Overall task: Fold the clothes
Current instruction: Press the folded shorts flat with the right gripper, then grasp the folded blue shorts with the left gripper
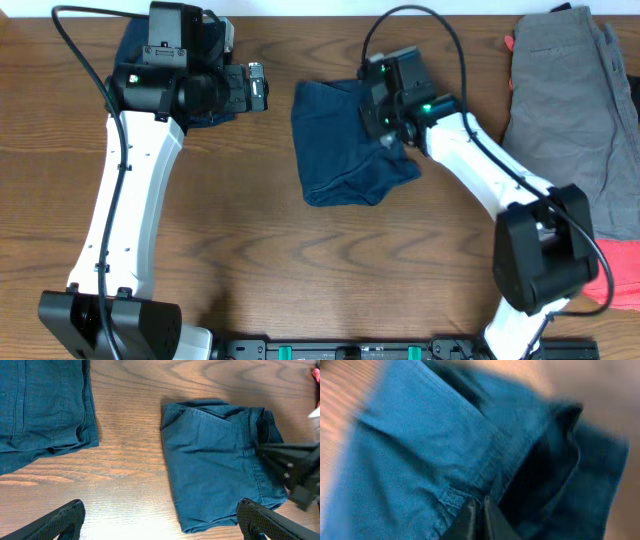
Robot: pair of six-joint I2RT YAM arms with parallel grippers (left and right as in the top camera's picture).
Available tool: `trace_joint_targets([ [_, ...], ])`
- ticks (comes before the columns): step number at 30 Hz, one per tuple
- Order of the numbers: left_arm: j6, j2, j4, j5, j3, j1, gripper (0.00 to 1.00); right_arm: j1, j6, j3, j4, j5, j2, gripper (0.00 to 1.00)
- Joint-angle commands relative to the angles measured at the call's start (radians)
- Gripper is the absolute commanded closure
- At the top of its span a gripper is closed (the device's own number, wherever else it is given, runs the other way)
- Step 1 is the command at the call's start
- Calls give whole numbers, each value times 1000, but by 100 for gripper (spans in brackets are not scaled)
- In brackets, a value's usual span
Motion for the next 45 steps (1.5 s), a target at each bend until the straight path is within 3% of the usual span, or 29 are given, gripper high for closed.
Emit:
trace_joint_targets([
  [1,8,6,-3,-14,-14,4,2,-26,66,-2,-56,116,43,97],
  [18,8,6,0,-13,-64,3,2,-61,147,-2,-154,94,257,99],
  [25,8,6,-3,-12,-65,-8,2,-92,154,21,-148,14,214,98],
  [26,8,6,-4,-12,-65,-15,2,-101,154,32,-153,-17,191,91],
  [29,9,6,-3,23,-65,-47,2,-133,154,64,-162,-108,119,37],
  [30,9,8,-2,34,-65,-62,2,-152,158,77,-165,-140,86,26],
  [34,9,16,-3,36,-65,-126,2,-212,182,99,-169,-195,-9,4],
  [45,77,211,-2,64,-65,-319,2,-290,203,96,-177,-176,-76,1],
])
